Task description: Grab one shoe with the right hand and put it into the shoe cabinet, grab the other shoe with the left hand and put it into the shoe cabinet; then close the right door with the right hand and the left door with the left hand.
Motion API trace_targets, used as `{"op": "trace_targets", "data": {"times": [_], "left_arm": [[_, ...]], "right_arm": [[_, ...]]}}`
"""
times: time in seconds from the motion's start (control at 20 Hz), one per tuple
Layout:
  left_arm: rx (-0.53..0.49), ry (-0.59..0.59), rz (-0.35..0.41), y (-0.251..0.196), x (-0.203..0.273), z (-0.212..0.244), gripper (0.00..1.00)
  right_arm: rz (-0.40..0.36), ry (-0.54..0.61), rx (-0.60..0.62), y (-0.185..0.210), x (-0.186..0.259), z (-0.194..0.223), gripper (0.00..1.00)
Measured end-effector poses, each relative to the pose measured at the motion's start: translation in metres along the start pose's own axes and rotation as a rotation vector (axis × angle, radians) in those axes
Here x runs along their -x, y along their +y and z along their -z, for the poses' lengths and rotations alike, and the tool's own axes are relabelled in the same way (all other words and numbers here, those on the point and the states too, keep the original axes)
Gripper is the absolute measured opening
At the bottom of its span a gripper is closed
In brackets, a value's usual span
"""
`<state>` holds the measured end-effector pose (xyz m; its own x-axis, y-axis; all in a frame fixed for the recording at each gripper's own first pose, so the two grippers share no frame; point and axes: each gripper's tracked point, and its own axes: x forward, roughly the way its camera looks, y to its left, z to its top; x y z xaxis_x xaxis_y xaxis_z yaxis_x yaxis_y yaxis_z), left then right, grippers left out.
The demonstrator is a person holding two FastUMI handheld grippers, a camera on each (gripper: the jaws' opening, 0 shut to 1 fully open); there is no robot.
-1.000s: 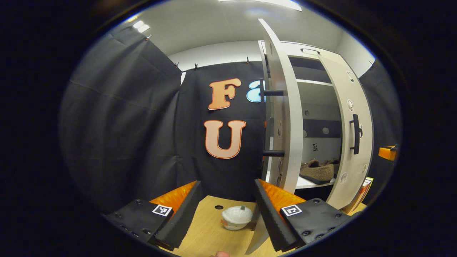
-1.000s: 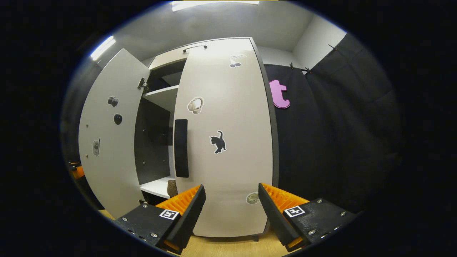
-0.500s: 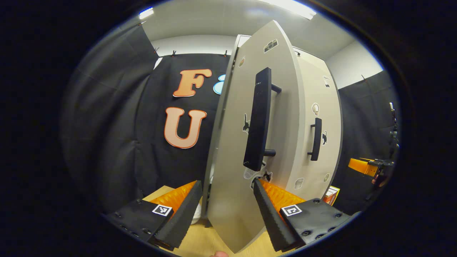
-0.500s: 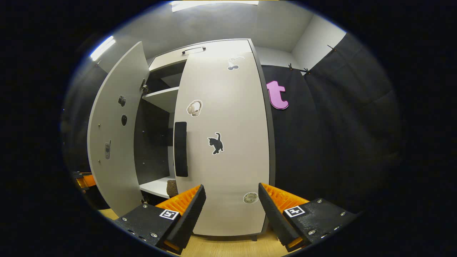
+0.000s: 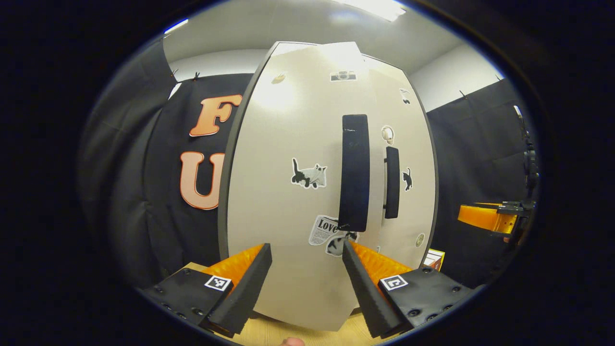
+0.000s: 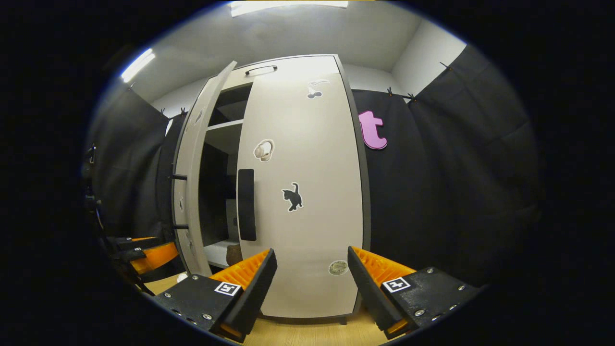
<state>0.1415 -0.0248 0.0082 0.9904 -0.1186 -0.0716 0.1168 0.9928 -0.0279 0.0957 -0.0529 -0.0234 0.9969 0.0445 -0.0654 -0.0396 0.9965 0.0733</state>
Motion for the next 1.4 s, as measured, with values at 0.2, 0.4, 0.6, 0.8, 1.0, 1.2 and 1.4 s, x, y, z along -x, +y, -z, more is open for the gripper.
{"op": "trace_targets", "data": {"times": [0.2, 0.4, 0.6, 0.8, 1.0, 1.2, 1.4], "left_arm": [[-0.019, 0.0, 0.012, -0.01, -0.027, 0.005, 0.99], [-0.034, 0.001, 0.02, -0.015, -0.038, 0.006, 0.96], [-0.064, 0.001, 0.01, -0.017, -0.045, 0.006, 0.93], [-0.058, 0.013, 0.005, -0.018, -0.051, 0.008, 0.94], [-0.064, 0.018, -0.003, -0.018, -0.048, 0.007, 0.94], [-0.063, 0.036, 0.002, -0.022, -0.042, 0.01, 0.97], [-0.049, 0.012, -0.019, -0.009, -0.012, -0.005, 0.97]], "right_arm": [[0.009, 0.008, 0.003, -0.002, 0.003, 0.002, 0.92], [0.021, 0.016, 0.011, -0.006, 0.005, 0.003, 0.92], [0.032, 0.021, 0.015, -0.011, 0.004, 0.003, 0.92], [0.035, 0.021, 0.018, -0.014, 0.004, 0.002, 0.91], [0.031, 0.027, 0.017, -0.013, 0.001, 0.004, 0.92], [0.023, 0.024, 0.013, -0.01, 0.001, 0.002, 0.92], [0.014, 0.023, 0.006, -0.008, 0.002, 0.004, 0.91]]}}
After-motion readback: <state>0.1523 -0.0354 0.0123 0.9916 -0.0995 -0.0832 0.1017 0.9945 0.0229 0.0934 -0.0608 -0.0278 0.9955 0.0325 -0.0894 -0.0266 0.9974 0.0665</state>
